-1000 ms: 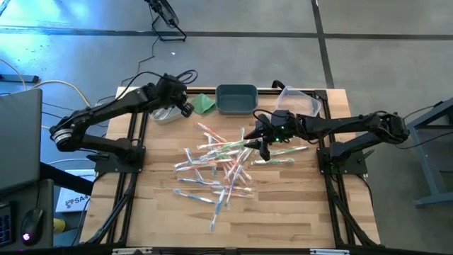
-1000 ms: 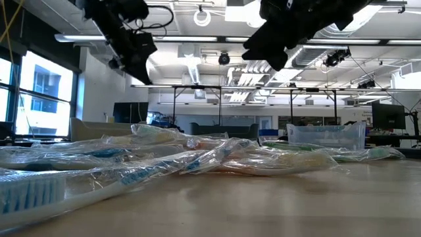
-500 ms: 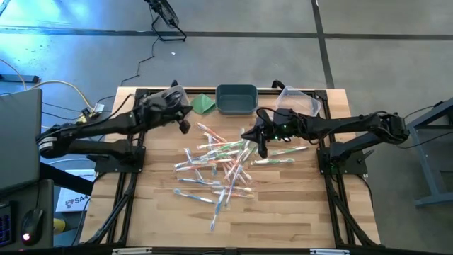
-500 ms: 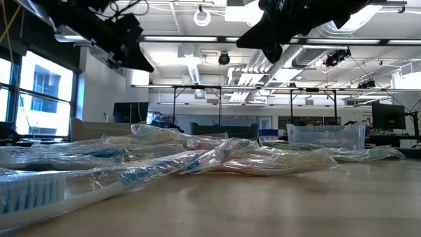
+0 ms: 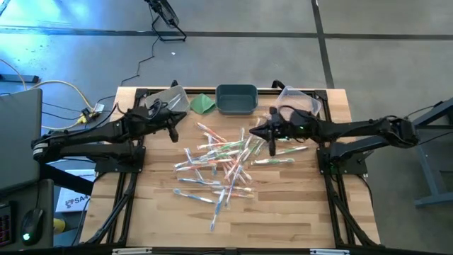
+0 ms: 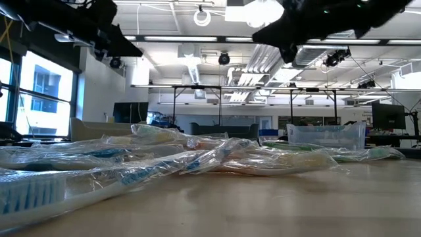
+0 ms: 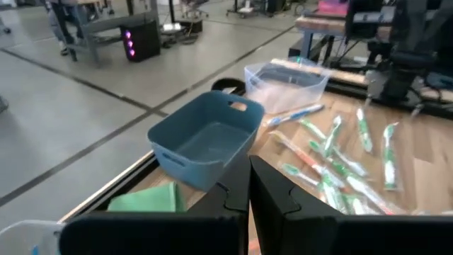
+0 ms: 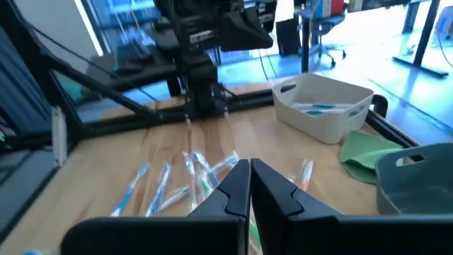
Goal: Pick & Place Toothbrushes
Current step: Put the green toothbrush into the transparent bin
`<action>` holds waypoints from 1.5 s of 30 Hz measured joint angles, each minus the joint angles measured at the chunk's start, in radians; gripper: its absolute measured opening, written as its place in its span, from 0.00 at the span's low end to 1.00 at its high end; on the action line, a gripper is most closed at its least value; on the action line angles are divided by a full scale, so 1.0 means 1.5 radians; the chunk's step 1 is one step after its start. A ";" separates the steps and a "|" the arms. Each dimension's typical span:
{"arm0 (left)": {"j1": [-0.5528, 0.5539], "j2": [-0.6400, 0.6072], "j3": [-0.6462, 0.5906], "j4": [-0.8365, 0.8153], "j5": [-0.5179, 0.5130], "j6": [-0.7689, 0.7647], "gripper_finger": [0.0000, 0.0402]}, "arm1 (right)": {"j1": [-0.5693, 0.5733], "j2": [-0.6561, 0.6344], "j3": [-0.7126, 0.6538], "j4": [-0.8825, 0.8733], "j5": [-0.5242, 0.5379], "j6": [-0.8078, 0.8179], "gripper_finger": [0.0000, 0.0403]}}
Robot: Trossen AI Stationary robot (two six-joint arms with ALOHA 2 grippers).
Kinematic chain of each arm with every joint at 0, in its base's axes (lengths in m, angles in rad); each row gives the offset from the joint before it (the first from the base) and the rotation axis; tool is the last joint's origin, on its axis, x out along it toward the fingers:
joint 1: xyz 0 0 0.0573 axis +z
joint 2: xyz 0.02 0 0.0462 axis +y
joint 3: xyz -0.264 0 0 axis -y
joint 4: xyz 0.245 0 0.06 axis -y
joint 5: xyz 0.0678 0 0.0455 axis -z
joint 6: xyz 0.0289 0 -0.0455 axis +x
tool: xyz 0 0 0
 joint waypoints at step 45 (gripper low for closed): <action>-0.010 -0.028 0.001 -0.021 0.041 0.053 0.00 | -0.004 -0.083 -0.142 0.220 -0.002 -0.054 0.01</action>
